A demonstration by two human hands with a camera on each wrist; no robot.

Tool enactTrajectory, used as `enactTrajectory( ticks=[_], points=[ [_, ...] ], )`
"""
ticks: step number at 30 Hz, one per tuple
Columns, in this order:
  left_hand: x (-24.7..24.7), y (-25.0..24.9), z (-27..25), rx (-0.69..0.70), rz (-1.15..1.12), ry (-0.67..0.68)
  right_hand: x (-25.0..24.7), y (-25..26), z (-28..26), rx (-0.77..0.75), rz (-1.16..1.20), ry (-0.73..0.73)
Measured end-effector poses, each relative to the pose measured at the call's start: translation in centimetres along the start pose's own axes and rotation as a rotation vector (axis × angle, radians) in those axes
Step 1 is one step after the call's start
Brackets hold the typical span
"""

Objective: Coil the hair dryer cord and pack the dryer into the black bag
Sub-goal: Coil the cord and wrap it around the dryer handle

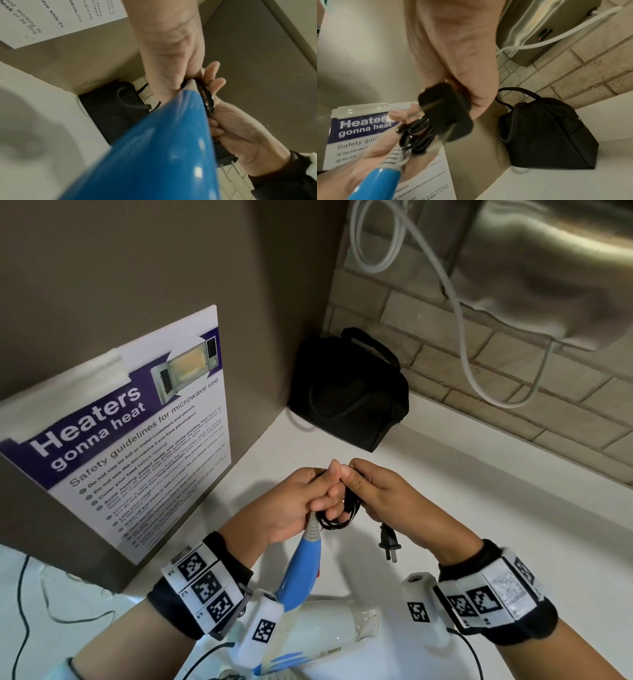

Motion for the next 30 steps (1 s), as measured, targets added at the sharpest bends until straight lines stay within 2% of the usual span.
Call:
enactTrajectory(
  ticks=[5,10,15,17,20,22,25,28,30],
  points=[
    [-0.6,-0.1,0.0,0.049,0.005,-0.112,0.5,-0.6,0.0,0.015,0.138,0.021],
    [-1.2,0.7,-0.3,0.052,0.030,-0.101,0.7,-1.2,0.0,0.028,0.386,0.024],
    [-1.0,1.1,-0.9,0.100,0.118,-0.084,1.2,-1.6,0.2,0.041,0.506,-0.006],
    [-1.0,1.1,-1.1,0.133,0.132,-0.116,1.5,-1.7,0.3,0.062,0.546,-0.023],
    [-1.3,1.6,-1.3,0.156,0.230,-0.191,1.7,-2.2,0.4,0.090,0.622,-0.042],
    [-1.7,2.2,-1.4,0.134,0.380,-0.248,1.7,-2.7,0.3,0.111,0.648,-0.046],
    [-1.9,2.4,-1.4,0.086,0.538,-0.264,1.3,-2.9,0.0,0.123,0.579,0.041],
    [-2.1,2.2,-0.9,0.058,0.630,-0.181,0.1,-2.7,-0.2,0.160,0.454,0.199],
    [-2.0,2.3,-0.5,0.021,0.684,-0.116,-0.7,-2.4,-0.1,0.207,0.408,0.252]
  ],
)
Point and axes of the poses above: each hand's wrist, its own z-axis towards the middle knuckle, its own x-axis out of the palm, y = z × x, the point moved 4 cm from there along z, towards the middle knuckle, and after that the axes turned 4 degrees about x, right-handed, at the moved point
